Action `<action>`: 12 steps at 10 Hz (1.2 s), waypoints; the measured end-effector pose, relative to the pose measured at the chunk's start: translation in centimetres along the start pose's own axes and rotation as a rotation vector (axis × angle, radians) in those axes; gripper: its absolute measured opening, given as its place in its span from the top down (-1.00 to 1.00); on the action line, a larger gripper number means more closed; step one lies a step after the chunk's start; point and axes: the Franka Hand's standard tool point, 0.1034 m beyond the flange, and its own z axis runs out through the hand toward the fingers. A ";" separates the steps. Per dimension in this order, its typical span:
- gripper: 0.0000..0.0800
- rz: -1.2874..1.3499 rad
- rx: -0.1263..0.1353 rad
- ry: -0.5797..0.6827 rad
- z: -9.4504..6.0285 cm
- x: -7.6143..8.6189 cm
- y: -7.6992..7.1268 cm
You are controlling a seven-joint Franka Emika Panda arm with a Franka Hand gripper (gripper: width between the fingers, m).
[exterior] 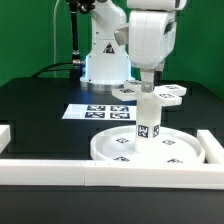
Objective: Assemble round table
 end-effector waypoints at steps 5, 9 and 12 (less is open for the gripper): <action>-0.62 0.005 0.011 -0.009 1.0 0.0 0.0; -0.61 0.009 0.014 -0.011 1.2 -0.3 0.0; -0.11 0.028 0.014 -0.011 1.2 -0.3 0.0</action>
Offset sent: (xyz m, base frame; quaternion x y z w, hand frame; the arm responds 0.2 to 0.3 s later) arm 0.0075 0.0049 -0.0058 0.0039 -0.0054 -0.0063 1.0000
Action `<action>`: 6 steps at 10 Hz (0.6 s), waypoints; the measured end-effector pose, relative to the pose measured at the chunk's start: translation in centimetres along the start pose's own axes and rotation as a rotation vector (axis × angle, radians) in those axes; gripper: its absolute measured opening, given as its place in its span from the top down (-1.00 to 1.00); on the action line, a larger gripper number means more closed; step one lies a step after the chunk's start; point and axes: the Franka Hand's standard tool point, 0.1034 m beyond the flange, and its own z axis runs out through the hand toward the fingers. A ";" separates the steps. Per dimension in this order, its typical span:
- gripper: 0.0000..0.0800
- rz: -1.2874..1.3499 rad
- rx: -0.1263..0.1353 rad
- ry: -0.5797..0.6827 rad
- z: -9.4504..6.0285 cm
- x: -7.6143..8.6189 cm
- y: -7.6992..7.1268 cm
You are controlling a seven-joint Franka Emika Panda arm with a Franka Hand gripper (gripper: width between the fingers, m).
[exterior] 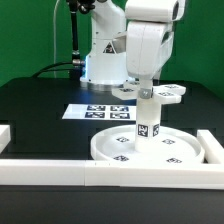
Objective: Assemble round table
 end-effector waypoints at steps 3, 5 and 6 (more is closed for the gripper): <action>-0.11 0.131 0.004 0.005 0.0 -0.1 0.0; -0.11 0.356 0.013 0.015 0.1 -0.5 0.1; -0.11 0.479 0.024 0.027 0.1 -0.6 0.1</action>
Offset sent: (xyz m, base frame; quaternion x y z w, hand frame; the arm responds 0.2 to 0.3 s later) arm -0.0046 -0.0026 0.0046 0.0215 0.0241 0.2777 0.9601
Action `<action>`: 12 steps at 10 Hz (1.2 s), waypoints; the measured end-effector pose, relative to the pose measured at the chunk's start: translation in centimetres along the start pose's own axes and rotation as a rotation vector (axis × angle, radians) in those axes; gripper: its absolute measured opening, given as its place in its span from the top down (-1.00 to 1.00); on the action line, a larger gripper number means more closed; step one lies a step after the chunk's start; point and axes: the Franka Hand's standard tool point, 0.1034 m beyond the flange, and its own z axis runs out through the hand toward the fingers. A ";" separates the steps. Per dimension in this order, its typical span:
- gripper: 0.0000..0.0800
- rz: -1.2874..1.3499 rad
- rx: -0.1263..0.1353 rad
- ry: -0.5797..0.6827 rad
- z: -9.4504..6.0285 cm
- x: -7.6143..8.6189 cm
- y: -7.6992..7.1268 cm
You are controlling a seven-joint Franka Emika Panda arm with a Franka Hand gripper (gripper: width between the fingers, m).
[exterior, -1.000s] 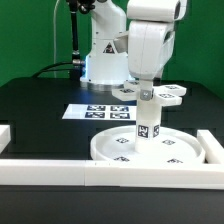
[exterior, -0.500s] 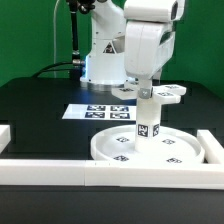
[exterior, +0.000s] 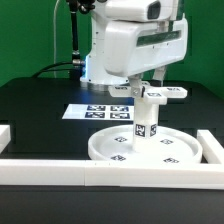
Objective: Assemble round table
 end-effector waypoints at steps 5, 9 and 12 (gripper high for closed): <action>-0.11 0.487 0.032 0.039 0.1 0.0 0.1; -0.11 0.771 0.038 0.034 0.1 0.0 0.1; -0.11 1.029 0.057 0.039 0.2 -0.1 0.1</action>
Offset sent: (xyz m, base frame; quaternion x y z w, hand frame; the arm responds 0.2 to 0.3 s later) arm -0.0138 0.0022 -0.0047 0.0317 0.0186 0.3141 0.9487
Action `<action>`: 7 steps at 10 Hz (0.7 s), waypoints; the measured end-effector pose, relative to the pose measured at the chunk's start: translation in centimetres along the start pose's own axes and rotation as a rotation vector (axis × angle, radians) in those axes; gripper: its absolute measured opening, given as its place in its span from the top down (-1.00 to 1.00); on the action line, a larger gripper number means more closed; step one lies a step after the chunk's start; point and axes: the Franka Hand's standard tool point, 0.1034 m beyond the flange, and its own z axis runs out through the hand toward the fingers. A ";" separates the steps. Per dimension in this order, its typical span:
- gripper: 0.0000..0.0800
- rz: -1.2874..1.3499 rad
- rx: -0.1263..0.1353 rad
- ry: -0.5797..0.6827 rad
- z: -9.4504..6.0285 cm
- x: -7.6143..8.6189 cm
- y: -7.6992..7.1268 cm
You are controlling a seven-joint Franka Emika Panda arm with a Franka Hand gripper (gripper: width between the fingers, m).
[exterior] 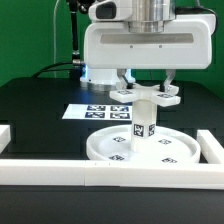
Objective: Assemble round table
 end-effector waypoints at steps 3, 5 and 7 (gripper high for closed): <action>-0.11 0.324 0.040 0.029 0.1 0.0 -0.1; -0.11 0.538 0.066 0.035 0.1 0.0 -0.3; -0.11 0.643 0.077 0.040 0.1 0.1 -0.5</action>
Offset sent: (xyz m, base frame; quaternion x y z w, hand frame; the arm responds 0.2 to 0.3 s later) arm -0.0134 0.0035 -0.0084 0.0506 -0.0154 0.3257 0.9440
